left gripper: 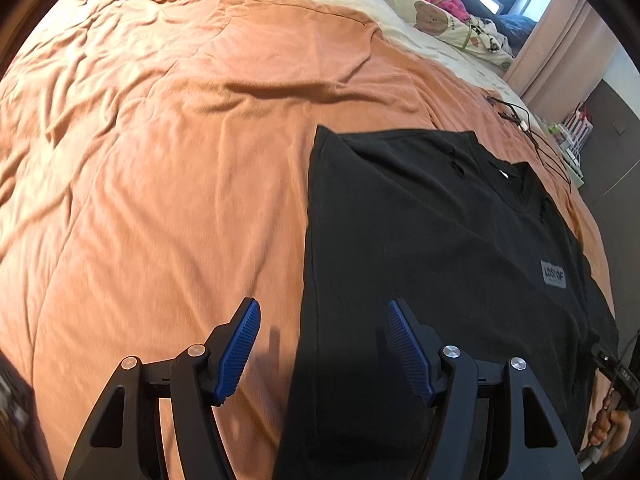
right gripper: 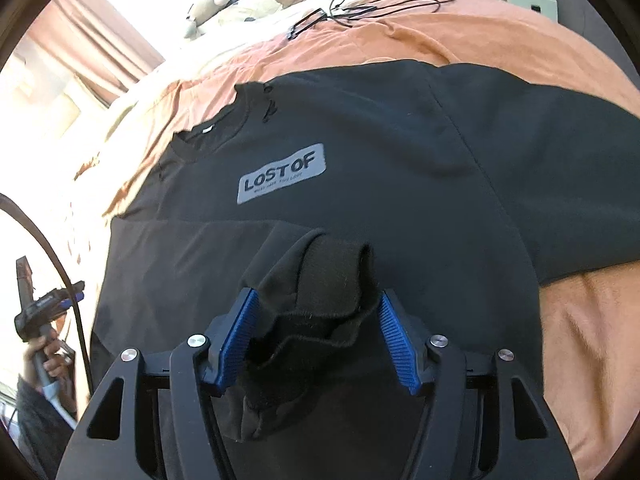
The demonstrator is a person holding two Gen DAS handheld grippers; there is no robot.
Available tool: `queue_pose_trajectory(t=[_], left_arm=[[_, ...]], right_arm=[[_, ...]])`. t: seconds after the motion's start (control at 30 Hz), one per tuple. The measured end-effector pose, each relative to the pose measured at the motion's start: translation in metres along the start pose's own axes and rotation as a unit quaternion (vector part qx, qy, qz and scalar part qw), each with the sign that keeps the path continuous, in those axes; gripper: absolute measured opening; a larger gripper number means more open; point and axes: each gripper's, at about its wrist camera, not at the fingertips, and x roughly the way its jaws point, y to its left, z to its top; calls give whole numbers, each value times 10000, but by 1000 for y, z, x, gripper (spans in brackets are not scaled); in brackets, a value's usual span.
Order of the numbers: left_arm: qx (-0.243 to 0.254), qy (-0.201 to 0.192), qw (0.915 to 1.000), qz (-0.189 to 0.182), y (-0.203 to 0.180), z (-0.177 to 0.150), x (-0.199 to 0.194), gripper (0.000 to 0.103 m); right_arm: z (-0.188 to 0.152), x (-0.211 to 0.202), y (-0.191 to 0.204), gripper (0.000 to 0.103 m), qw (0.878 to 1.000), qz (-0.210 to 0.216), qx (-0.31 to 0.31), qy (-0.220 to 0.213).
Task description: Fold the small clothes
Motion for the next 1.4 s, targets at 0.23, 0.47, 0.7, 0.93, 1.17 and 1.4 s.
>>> queue_pose_trajectory(t=[0.23, 0.47, 0.7, 0.93, 1.17, 1.4], left_arm=[[249, -44, 9997, 73, -9, 32, 22, 68], [280, -118, 9995, 62, -9, 56, 45, 68], [571, -189, 9974, 404, -14, 77, 74, 59], [368, -335, 9971, 572, -5, 86, 84, 8], [267, -607, 9957, 650, 2, 92, 63, 5], [119, -603, 9957, 695, 11, 102, 71, 4]], right_arm=[[8, 2, -39, 60, 9983, 409, 391, 128], [16, 23, -41, 43, 9990, 369, 131, 238], [18, 24, -38, 25, 9990, 364, -89, 256], [20, 18, -30, 3, 9991, 241, -328, 82], [31, 3, -7, 1, 9973, 169, -680, -224], [56, 2, 13, 1, 9939, 50, -969, -523]])
